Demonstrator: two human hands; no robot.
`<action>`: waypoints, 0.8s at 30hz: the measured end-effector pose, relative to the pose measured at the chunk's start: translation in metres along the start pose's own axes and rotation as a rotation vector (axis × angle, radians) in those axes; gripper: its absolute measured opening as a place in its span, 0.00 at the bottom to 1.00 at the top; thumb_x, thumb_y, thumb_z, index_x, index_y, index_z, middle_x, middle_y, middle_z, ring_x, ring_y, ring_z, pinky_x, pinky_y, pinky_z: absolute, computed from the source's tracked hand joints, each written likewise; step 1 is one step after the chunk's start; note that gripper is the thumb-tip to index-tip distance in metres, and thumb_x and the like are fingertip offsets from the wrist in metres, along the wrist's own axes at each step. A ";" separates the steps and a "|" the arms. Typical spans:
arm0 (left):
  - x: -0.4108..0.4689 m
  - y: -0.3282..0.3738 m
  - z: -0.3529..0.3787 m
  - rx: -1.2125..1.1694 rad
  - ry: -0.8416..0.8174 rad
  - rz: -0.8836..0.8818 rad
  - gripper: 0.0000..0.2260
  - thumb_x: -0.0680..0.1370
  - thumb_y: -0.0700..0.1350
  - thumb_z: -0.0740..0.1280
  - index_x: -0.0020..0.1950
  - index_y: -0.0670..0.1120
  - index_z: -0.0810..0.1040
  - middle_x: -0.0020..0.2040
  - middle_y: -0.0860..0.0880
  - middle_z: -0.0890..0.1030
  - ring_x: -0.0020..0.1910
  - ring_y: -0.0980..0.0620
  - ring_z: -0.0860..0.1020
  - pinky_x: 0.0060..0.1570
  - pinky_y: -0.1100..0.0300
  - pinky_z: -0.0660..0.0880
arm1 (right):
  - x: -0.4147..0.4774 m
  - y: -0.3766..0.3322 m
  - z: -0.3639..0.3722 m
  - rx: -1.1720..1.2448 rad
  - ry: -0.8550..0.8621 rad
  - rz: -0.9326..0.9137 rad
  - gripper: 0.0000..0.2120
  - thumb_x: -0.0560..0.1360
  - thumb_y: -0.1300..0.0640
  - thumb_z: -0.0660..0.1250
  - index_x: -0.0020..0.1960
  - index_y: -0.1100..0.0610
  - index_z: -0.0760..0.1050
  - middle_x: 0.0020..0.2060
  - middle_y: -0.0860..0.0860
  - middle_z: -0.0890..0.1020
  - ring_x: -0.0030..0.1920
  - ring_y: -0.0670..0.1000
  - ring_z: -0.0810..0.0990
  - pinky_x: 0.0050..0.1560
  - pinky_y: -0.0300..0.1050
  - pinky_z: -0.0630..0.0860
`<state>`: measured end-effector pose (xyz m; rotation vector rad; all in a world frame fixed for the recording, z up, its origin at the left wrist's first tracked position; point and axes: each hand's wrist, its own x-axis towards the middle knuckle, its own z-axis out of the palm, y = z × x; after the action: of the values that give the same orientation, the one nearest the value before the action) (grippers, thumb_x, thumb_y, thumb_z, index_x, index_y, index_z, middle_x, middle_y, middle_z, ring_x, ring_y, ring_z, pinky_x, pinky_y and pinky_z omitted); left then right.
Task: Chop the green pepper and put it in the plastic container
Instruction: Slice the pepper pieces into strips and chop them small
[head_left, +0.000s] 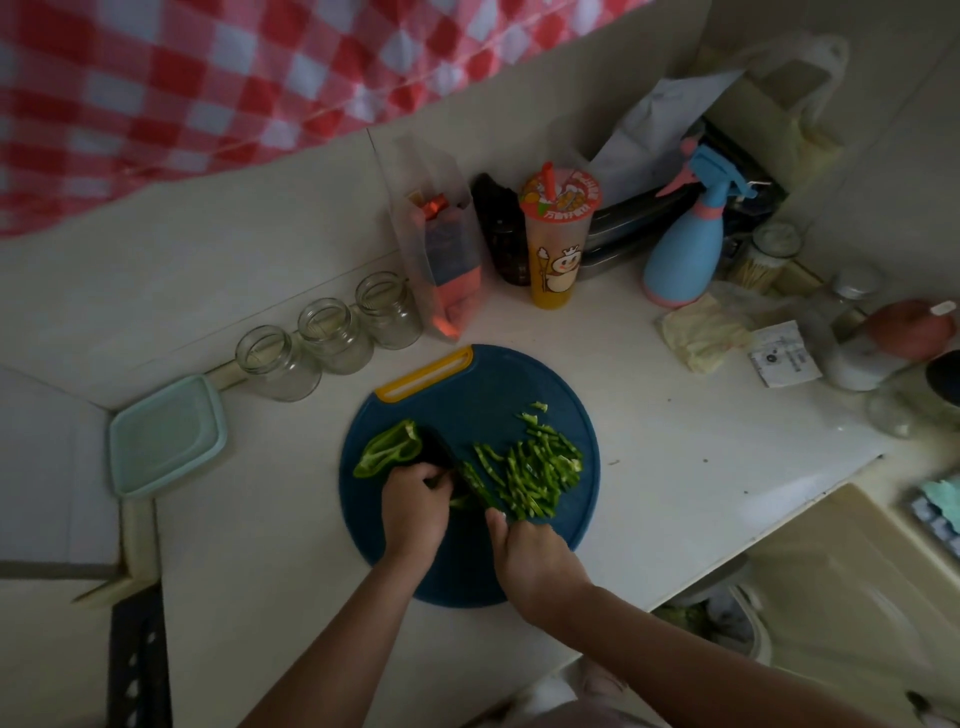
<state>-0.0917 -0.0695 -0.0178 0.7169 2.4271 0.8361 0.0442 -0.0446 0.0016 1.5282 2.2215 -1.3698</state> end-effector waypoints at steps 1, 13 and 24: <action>-0.001 0.000 0.000 0.007 -0.003 0.011 0.06 0.76 0.41 0.67 0.40 0.41 0.81 0.34 0.52 0.78 0.32 0.60 0.74 0.33 0.62 0.67 | 0.002 -0.003 0.000 0.006 0.011 0.005 0.25 0.81 0.41 0.46 0.38 0.55 0.71 0.48 0.60 0.81 0.52 0.60 0.80 0.51 0.49 0.73; 0.000 -0.004 0.002 -0.020 -0.045 0.002 0.08 0.77 0.46 0.67 0.52 0.43 0.74 0.42 0.48 0.79 0.32 0.51 0.78 0.27 0.69 0.70 | 0.000 0.020 -0.013 0.255 -0.054 0.042 0.28 0.81 0.40 0.46 0.32 0.56 0.68 0.28 0.49 0.74 0.26 0.46 0.72 0.22 0.36 0.68; -0.005 -0.012 0.001 0.047 0.008 0.113 0.10 0.75 0.46 0.70 0.49 0.41 0.76 0.44 0.47 0.81 0.45 0.48 0.80 0.39 0.62 0.68 | -0.011 0.026 -0.017 0.142 -0.007 -0.179 0.28 0.80 0.41 0.49 0.29 0.58 0.66 0.25 0.51 0.73 0.28 0.46 0.72 0.38 0.45 0.69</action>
<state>-0.0911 -0.0800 -0.0254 0.8767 2.4393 0.8282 0.0763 -0.0377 0.0012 1.3910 2.3518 -1.6126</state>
